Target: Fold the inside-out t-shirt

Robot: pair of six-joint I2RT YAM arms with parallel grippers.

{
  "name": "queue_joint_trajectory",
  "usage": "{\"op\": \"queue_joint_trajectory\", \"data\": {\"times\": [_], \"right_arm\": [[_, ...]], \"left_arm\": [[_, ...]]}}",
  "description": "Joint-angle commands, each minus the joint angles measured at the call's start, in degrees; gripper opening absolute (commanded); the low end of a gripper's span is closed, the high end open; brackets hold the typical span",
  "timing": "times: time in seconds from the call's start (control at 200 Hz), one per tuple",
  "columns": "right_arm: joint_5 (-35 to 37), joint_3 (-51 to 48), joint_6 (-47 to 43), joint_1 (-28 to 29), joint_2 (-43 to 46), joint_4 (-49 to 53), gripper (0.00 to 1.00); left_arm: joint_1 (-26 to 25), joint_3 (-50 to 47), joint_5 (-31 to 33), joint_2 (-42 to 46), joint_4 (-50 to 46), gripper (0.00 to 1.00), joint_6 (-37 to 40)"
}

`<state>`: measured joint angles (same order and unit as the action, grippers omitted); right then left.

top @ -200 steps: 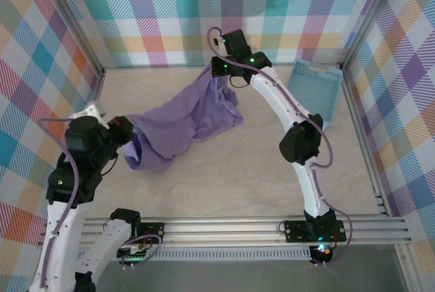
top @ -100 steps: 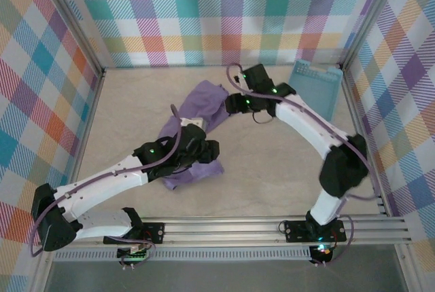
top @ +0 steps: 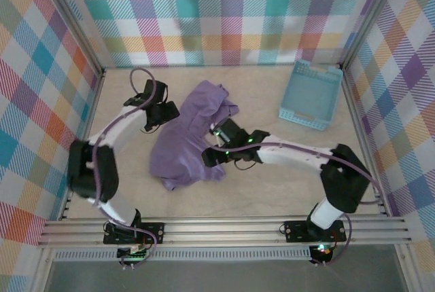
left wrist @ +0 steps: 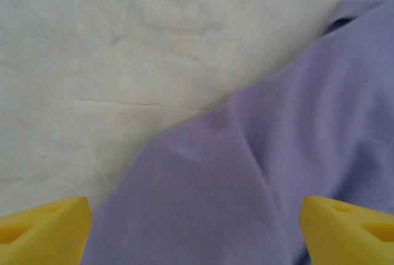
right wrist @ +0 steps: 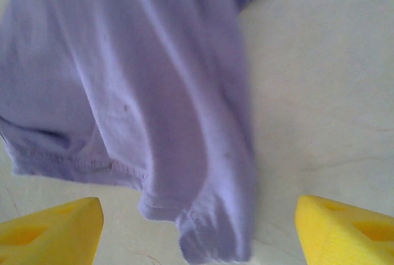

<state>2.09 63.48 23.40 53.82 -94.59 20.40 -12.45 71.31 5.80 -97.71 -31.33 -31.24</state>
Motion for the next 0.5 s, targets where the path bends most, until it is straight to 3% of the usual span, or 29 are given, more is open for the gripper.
{"op": "queue_joint_trajectory", "data": {"times": [0.0, 0.155, 0.22, 0.265, 0.385, 0.495], "right_arm": [[2.08, 2.8, 1.11, 1.19, -5.92, -0.1, 0.82], [1.88, 4.21, 1.41, 1.28, -11.03, 0.23, 0.81], [2.8, 4.76, 1.06, 1.2, -12.31, 1.02, 0.77], [3.75, 5.09, 0.63, 0.7, -12.98, 1.5, 0.69], [2.35, 5.43, 0.48, -4.34, -13.35, 2.07, 0.24], [6.34, 8.43, -2.82, -7.54, -13.23, 4.96, 0.05]], "left_arm": [[0.76, 2.97, -6.44, -5.41, -0.33, 0.84, 1.98], [0.48, 2.17, -10.39, -8.97, 1.99, 0.7, 2.35], [0.24, 1.1, -10.66, -9.27, 2.64, 0.59, 2.42], [0.1, 0.16, -10.9, -9.21, 2.89, 0.49, 2.41], [0.0, -5.16, -9.2, -5.02, 4.3, 0.25, 1.06], [0.14, -11.32, -3.95, 3.38, 3.3, 0.05, -0.54]]}}
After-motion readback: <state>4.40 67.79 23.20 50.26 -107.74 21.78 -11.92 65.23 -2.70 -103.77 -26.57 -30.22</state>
